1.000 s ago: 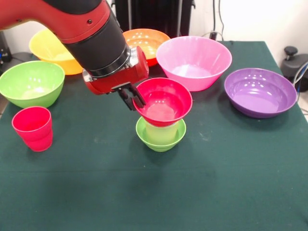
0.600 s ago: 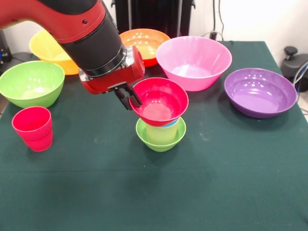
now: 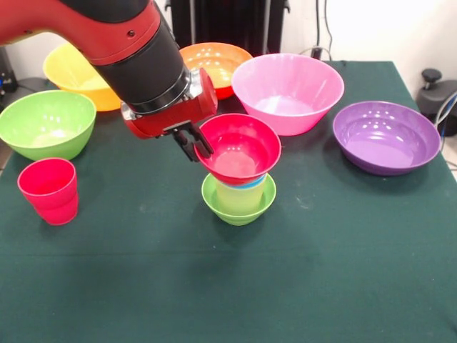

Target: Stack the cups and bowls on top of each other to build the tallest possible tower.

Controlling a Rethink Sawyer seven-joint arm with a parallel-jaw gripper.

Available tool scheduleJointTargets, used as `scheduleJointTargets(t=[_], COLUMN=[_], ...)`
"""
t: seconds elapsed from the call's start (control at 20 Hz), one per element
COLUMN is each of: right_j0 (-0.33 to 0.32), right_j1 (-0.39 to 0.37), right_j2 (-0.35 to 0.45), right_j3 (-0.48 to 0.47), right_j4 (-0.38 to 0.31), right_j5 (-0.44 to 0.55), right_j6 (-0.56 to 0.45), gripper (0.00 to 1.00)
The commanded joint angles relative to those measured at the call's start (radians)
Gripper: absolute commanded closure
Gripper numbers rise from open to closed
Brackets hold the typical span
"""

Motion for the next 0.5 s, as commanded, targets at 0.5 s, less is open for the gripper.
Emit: scheduleJointTargets(t=[0.5], right_j0=[0.000], right_j1=[0.040], right_j2=[0.009], right_j3=[0.073], right_j4=[-0.071], right_j5=[-0.071], right_j6=[-0.283], gripper=[1.00])
